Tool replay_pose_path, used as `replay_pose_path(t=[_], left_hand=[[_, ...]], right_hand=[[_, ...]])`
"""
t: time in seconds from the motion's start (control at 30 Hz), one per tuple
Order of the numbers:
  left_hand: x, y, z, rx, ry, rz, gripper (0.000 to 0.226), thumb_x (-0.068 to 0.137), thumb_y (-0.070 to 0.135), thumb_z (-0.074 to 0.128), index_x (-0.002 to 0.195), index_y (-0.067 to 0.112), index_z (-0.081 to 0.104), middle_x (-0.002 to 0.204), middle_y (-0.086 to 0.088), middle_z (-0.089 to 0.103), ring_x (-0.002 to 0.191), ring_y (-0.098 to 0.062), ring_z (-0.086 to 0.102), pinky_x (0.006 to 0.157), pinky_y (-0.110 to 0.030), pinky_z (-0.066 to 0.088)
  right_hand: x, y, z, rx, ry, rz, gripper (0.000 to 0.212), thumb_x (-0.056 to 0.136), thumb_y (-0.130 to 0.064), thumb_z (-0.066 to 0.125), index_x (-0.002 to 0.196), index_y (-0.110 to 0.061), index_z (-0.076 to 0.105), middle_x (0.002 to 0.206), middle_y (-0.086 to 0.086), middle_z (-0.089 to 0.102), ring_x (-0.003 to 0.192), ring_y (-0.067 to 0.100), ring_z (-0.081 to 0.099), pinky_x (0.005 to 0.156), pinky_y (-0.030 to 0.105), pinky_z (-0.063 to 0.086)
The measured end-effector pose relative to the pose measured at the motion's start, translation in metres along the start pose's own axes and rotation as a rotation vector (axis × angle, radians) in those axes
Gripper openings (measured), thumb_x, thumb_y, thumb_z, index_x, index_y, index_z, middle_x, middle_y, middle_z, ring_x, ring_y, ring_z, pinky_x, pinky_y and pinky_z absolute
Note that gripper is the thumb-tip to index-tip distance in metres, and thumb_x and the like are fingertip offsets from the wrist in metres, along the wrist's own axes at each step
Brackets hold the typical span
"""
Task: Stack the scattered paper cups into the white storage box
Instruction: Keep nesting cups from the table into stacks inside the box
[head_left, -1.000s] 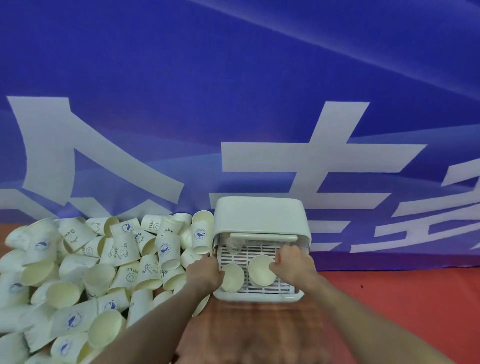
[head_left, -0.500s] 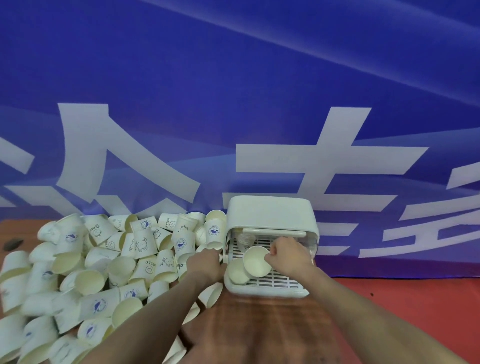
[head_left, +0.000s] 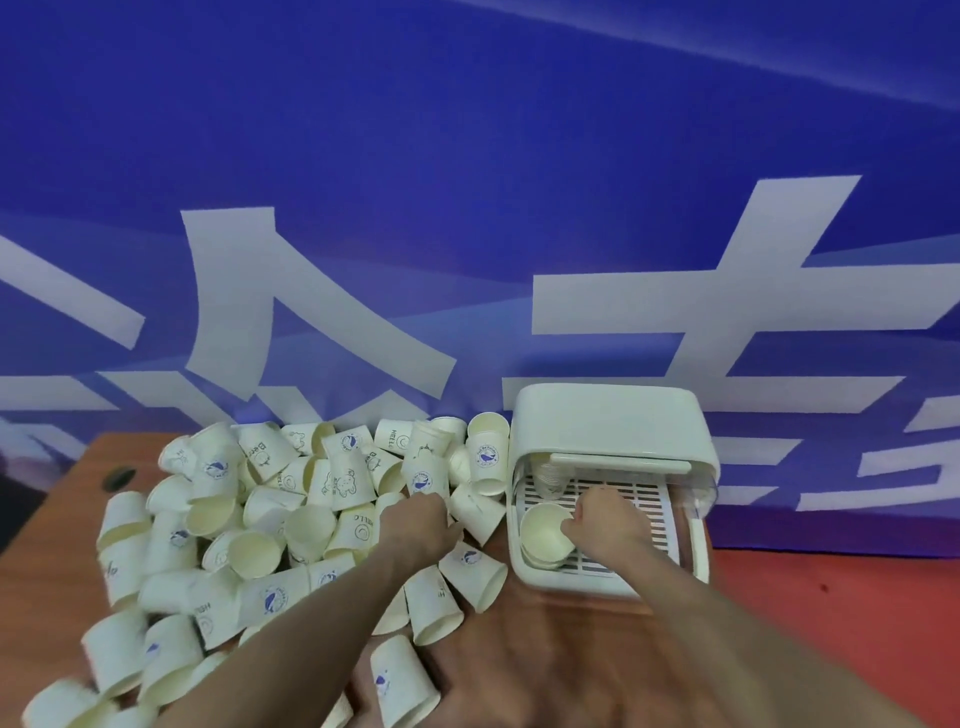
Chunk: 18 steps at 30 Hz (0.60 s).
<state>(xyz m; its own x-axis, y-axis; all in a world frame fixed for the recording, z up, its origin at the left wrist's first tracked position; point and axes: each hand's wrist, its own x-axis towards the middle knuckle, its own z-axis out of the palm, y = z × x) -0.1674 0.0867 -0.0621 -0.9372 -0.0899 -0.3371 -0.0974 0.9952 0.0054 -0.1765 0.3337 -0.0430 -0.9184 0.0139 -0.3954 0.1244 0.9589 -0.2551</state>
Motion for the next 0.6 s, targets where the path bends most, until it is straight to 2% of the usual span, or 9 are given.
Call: replay_pose_path(t=[0.1,0.2,0.4,0.6], left_hand=[[0.009,-0.005,0.007,-0.012,-0.033,0.005,0.034,0.087,0.053,0.051,0.086,0.021,0.063,0.094,0.0,0.066,0.087,-0.021,0.063,0.064,-0.029,0.042],[0.016,-0.009,0.014,-0.024,-0.059,0.015,0.038,0.086,0.053,0.051,0.092,0.019,0.066,0.096,-0.001,0.066,0.09,-0.022,0.063,0.064,-0.03,0.041],[0.025,-0.02,0.022,-0.062,-0.058,0.035,0.042,0.083,0.063,0.052,0.091,0.023,0.063,0.095,0.0,0.065,0.092,-0.022,0.063,0.065,-0.029,0.04],[0.02,-0.027,0.011,-0.001,-0.034,-0.009,0.041,0.088,0.055,0.048,0.102,0.019,0.064,0.104,-0.002,0.065,0.095,-0.022,0.064,0.071,-0.031,0.046]], right_hand=[[0.01,0.0,0.011,-0.046,-0.003,0.001,0.012,0.076,-0.029,0.055,0.079,-0.019,0.06,0.082,0.002,0.061,0.09,0.026,0.065,0.068,0.028,0.043],[0.016,0.002,0.018,-0.098,-0.003,0.016,0.01,0.077,-0.028,0.055,0.082,-0.02,0.059,0.084,0.001,0.061,0.089,0.025,0.065,0.067,0.027,0.043],[0.023,0.0,0.019,-0.125,-0.035,0.039,0.005,0.077,-0.025,0.053,0.079,-0.021,0.055,0.089,0.0,0.065,0.088,0.023,0.065,0.067,0.027,0.044],[0.013,-0.006,0.009,-0.202,0.027,0.021,0.032,0.084,-0.043,0.049,0.1,-0.019,0.063,0.103,-0.001,0.066,0.097,0.022,0.064,0.074,0.029,0.046]])
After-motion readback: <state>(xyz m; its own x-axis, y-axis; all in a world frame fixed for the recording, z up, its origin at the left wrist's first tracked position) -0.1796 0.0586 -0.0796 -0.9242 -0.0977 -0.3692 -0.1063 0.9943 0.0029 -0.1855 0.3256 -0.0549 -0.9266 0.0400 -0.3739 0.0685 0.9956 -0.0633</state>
